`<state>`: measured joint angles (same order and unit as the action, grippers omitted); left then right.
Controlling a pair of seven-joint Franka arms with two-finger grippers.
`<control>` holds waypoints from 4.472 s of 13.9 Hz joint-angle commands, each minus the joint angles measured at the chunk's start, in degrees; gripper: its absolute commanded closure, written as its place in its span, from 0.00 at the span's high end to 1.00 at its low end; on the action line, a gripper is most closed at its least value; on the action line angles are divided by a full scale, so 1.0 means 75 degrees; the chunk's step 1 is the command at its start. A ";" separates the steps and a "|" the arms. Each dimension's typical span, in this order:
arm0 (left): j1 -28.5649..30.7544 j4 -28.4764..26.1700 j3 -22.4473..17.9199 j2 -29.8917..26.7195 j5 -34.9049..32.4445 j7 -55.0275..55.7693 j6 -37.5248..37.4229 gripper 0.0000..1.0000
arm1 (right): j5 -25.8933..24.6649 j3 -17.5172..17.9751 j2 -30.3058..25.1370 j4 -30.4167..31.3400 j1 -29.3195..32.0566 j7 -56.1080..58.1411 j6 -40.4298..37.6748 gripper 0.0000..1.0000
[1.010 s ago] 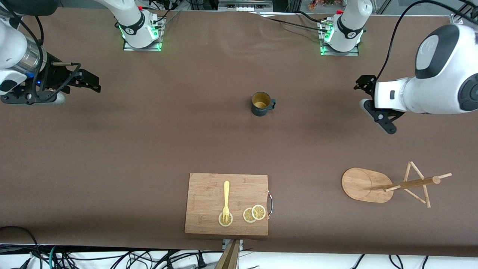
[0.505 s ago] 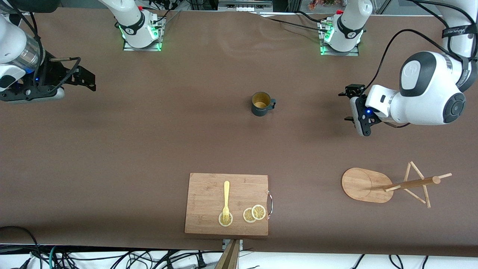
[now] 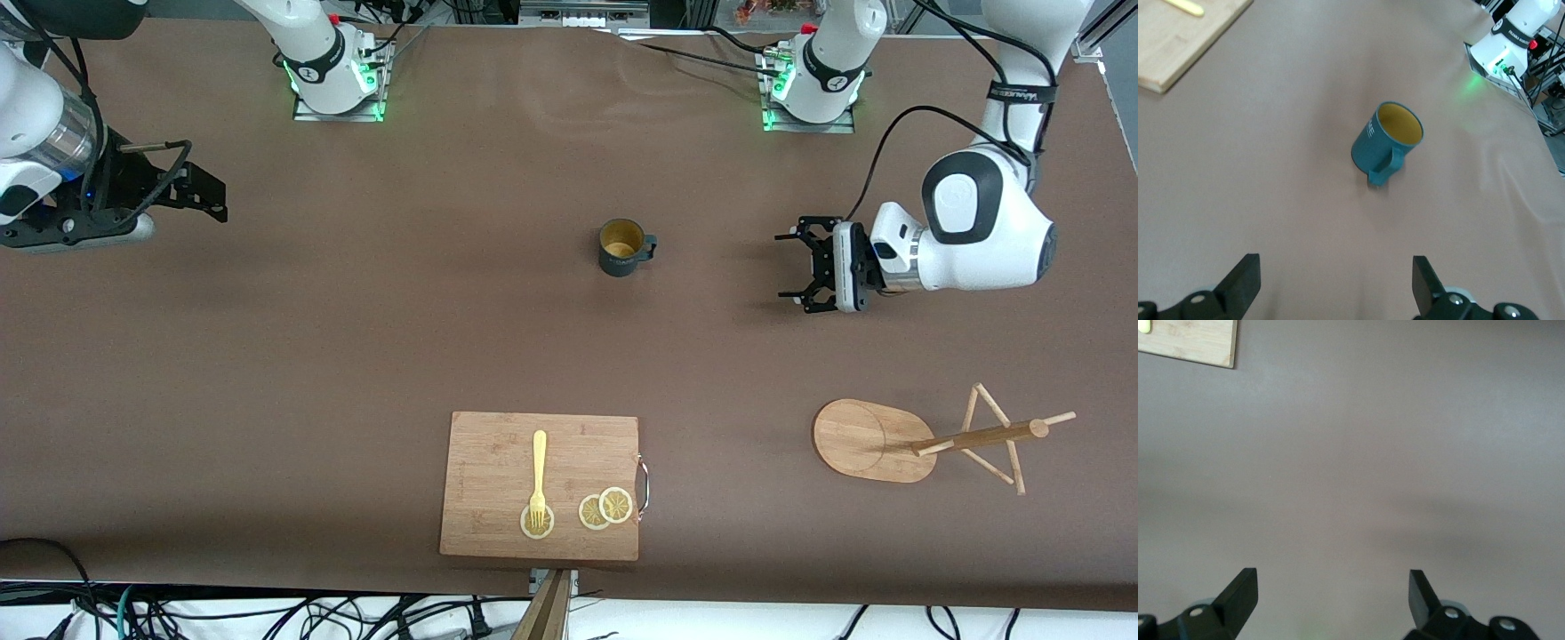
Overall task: Pass cup and hang on rack
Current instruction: 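Move the left gripper toward the teal mug's handle, then grasp the teal mug's handle with the left gripper and lift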
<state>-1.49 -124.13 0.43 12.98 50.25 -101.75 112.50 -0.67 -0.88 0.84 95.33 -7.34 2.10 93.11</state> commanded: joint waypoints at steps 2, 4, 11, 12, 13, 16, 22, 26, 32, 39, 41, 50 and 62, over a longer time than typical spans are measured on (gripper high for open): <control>-0.0164 -0.0920 0.0048 0.0143 0.2187 -0.2937 0.0527 1.00 | -0.0191 0.0129 0.0122 -0.0311 0.0135 0.0071 0.0078 1.00; -0.0258 -0.1330 0.0048 0.0342 0.3244 -0.4052 0.0527 1.00 | -0.0180 0.0105 0.0123 -0.0406 0.0170 0.0048 0.0125 1.00; -0.1125 -0.1554 0.0060 0.1514 0.5966 -0.6939 0.0504 1.00 | -0.0133 0.0152 0.0158 -0.0453 0.0112 0.0024 0.0066 1.00; -0.1242 -0.1589 0.0060 0.1585 0.6037 -0.6975 0.0481 1.00 | -0.0133 0.0152 0.0146 -0.0453 0.0112 0.0024 0.0066 1.00; -0.1336 -0.1647 0.0060 0.1632 0.6131 -0.6987 0.0446 1.00 | -0.0133 0.0152 0.0146 -0.0453 0.0112 0.0024 0.0066 1.00; -0.1477 -0.1753 0.0095 0.1702 0.6587 -0.7524 0.0410 1.00 | -0.0121 0.0152 0.0146 -0.0453 0.0112 0.0048 0.0066 1.00; -0.1735 -0.2210 0.0177 0.1773 0.7360 -0.8240 0.0422 1.00 | -0.0098 0.0152 0.0146 -0.0453 0.0112 0.0036 0.0078 1.00; -0.2156 -0.2293 0.0224 0.1960 0.8204 -0.8581 0.0504 1.00 | -0.0098 0.0140 0.0146 -0.0453 0.0112 0.0036 0.0078 1.00; -0.2274 -0.2234 0.0528 0.2054 0.8849 -0.8779 0.1100 1.00 | -0.0051 0.0152 0.0146 -0.0453 0.0112 0.0024 0.0078 1.00; -0.2344 -0.2164 0.0751 0.2101 0.9249 -0.8804 0.1149 0.88 | -0.0063 0.0106 0.0099 -0.0487 -0.0296 0.0012 0.0078 1.00; -0.2368 -0.2164 0.0740 0.2124 0.9388 -0.9036 0.1160 0.67 | -0.0086 -0.0058 0.0099 -0.0523 -0.0578 0.0013 0.0066 1.00; -0.2286 -0.2164 0.0728 0.2043 0.9495 -0.8174 0.1102 0.00 | -0.0086 -0.3528 0.0111 -0.0523 -0.3943 0.0013 0.0066 1.00; 0.0219 -0.2152 0.0588 -0.0816 0.4013 -0.0219 -0.0347 0.00 | -0.0074 -0.3551 0.0169 -0.0523 -0.3931 -0.0011 0.0066 1.00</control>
<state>-3.25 -138.84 5.06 10.78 84.20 -110.23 114.78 -1.27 -26.66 1.89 92.13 -36.04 2.07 94.13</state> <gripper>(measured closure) 0.789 0.000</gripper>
